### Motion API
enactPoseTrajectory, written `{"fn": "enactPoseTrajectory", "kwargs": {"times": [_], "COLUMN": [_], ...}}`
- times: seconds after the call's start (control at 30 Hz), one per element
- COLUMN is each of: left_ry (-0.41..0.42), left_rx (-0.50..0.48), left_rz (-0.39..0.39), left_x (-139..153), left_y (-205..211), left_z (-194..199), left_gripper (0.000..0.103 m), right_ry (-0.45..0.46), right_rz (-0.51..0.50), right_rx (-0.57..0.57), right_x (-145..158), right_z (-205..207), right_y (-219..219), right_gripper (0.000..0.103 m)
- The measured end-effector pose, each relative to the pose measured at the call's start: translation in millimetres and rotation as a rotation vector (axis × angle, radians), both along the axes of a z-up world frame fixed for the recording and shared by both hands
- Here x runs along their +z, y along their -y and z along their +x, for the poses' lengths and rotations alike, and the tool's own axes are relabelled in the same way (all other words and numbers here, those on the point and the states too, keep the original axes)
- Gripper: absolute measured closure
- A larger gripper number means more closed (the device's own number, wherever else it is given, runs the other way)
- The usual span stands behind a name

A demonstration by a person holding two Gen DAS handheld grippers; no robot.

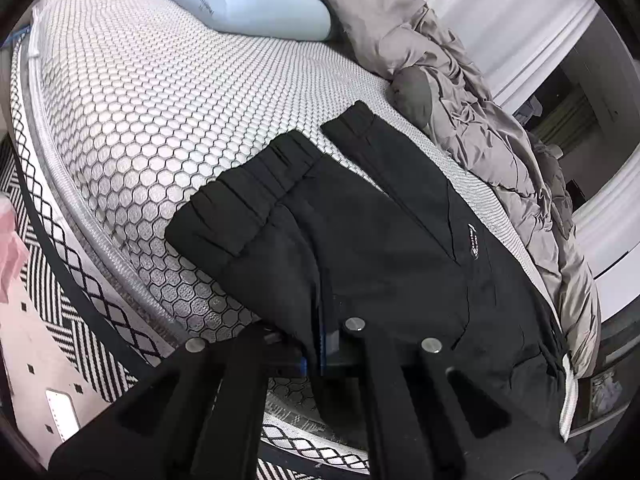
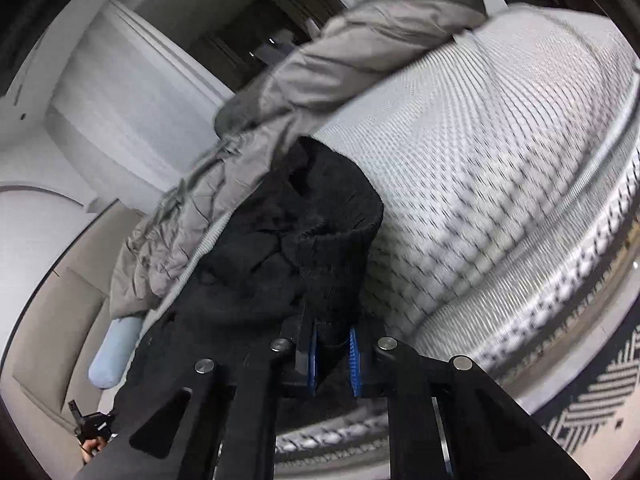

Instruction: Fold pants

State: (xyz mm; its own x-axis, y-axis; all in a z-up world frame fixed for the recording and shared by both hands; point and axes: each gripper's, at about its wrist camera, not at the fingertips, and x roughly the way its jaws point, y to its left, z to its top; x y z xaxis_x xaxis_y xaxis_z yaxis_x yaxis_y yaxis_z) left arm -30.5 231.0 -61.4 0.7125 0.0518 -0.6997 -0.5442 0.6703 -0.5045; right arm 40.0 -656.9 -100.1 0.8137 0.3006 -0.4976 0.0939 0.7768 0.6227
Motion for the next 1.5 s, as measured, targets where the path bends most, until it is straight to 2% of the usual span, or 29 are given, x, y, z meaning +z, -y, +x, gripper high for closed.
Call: {"fn": "enactPoseTrajectory", "kwargs": {"times": [0.03,0.13,0.2,0.33,0.43,0.47,0.5,0.6,0.63,0.67,0.7,0.73,0.77,0.83,0.87,0.9,0.97,1.07,1.17,1.23,1.3,1.33,1.4,1.5], "left_ry": [0.013,0.054,0.081,0.113,0.112,0.105,0.094,0.027,-0.003,-0.04,-0.091,-0.128,-0.139,-0.132,-0.131,-0.13,-0.117,-0.115,-0.064,-0.041,-0.025,-0.043,-0.077,-0.054], "left_rx": [0.003,-0.002,-0.013,-0.036,-0.037,-0.04,-0.038,-0.055,-0.052,-0.049,-0.052,-0.057,-0.061,-0.066,-0.056,-0.039,-0.011,0.002,-0.026,-0.033,-0.035,-0.057,-0.084,-0.094], "left_rz": [-0.003,0.011,0.01,0.048,0.09,0.106,0.116,0.092,0.082,0.082,0.076,0.054,0.039,0.076,0.118,0.154,0.211,0.219,0.162,0.127,0.128,0.128,0.079,-0.041], "left_x": [3,19,35,75,107,116,124,131,128,123,116,109,106,103,105,105,109,114,99,88,79,73,57,34], "left_y": [0,-1,-4,-10,-18,-20,-24,-38,-46,-52,-59,-64,-66,-65,-64,-62,-63,-62,-48,-34,-24,-19,-15,-20], "left_z": [-1,-5,0,33,84,105,129,220,253,278,303,321,329,327,322,316,301,278,229,203,195,198,204,219], "left_gripper": [0.102,0.102,0.102,0.102,0.102,0.102,0.102,0.1,0.099,0.089,0.08,0.08,0.077,0.058,0.042,0.035,0.03,0.03,0.03,0.03,0.03,0.03,0.047,0.053], "right_ry": [-0.019,0.027,0.079,0.161,0.209,0.214,0.216,0.192,0.169,0.118,0.089,0.062,0.045,0.025,0.04,0.057,0.08,0.102,0.118,0.105,0.097,0.099,0.101,0.09], "right_rz": [-0.012,0.001,0.019,-0.038,-0.075,-0.091,-0.099,-0.129,-0.154,-0.19,-0.2,-0.222,-0.27,-0.289,-0.29,-0.306,-0.337,-0.332,-0.266,-0.258,-0.243,-0.23,-0.189,-0.144], "right_rx": [0.002,-0.008,-0.018,-0.042,-0.072,-0.081,-0.086,-0.111,-0.124,-0.137,-0.151,-0.169,-0.202,-0.235,-0.227,-0.205,-0.184,-0.147,-0.115,-0.077,-0.044,-0.042,-0.022,-0.005], "right_x": [-2,10,29,78,118,131,139,158,163,167,169,170,172,171,169,166,160,150,138,132,127,126,118,106], "right_z": [7,3,-2,13,46,70,80,146,173,214,235,262,282,288,283,276,259,233,205,195,183,178,168,160], "right_y": [-3,-9,-8,-20,-26,-32,-32,-45,-53,-63,-67,-72,-77,-81,-86,-93,-102,-115,-128,-142,-154,-156,-161,-168], "right_gripper": [0.092,0.092,0.092,0.092,0.092,0.092,0.092,0.092,0.088,0.08,0.054,0.04,0.04,0.036,0.031,0.021,0.019,0.018,0.015,0.014,0.014,0.014,0.014,0.014]}}
